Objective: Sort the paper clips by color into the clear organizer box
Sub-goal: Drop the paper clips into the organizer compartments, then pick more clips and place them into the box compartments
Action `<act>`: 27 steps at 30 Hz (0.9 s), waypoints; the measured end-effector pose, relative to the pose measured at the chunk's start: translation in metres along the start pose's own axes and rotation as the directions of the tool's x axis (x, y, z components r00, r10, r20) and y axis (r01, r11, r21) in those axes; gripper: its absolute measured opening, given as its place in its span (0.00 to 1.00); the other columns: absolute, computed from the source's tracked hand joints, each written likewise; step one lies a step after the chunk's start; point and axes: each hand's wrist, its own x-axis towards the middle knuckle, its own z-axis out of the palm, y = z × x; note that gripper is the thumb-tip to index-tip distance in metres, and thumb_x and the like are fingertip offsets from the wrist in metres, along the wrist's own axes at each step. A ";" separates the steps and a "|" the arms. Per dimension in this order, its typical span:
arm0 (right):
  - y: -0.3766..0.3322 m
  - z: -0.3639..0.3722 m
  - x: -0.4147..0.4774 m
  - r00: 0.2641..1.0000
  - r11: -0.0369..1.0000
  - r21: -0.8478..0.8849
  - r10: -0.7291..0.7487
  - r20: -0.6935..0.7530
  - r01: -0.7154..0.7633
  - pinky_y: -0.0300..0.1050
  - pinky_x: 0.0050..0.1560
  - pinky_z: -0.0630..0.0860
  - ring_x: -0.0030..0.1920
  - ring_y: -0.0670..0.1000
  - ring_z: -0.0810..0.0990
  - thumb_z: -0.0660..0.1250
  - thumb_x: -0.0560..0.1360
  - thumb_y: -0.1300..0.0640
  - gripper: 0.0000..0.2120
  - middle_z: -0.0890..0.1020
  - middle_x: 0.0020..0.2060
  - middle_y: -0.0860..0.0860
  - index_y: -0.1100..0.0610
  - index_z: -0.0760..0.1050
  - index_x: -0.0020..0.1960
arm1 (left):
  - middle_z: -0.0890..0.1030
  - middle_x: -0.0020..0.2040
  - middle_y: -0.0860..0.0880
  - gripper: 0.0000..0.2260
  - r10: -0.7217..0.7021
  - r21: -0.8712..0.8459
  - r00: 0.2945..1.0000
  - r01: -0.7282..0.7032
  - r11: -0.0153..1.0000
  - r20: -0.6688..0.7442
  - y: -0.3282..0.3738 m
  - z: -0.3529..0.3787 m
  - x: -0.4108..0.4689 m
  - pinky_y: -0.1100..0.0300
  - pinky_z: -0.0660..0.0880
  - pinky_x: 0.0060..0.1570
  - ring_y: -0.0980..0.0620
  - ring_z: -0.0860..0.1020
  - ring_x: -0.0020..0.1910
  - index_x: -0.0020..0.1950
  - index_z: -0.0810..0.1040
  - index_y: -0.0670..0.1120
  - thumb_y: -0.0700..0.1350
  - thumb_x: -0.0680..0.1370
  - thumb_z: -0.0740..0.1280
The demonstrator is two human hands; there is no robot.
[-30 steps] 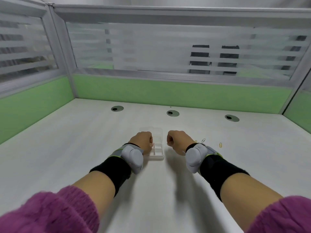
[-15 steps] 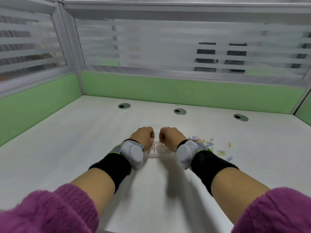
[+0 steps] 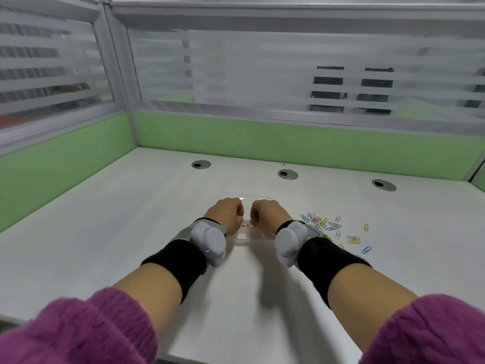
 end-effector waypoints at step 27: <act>0.147 -0.033 -0.005 0.978 0.983 -0.023 0.178 -0.106 -0.182 0.49 0.57 0.74 0.58 0.58 0.77 0.63 0.77 0.61 0.10 0.77 0.58 0.57 0.59 0.78 0.57 | 0.75 0.61 0.46 0.12 0.179 0.028 0.978 -0.183 0.983 0.107 0.111 0.073 0.060 0.52 0.73 0.58 0.44 0.76 0.59 0.60 0.75 0.46 0.41 0.77 0.63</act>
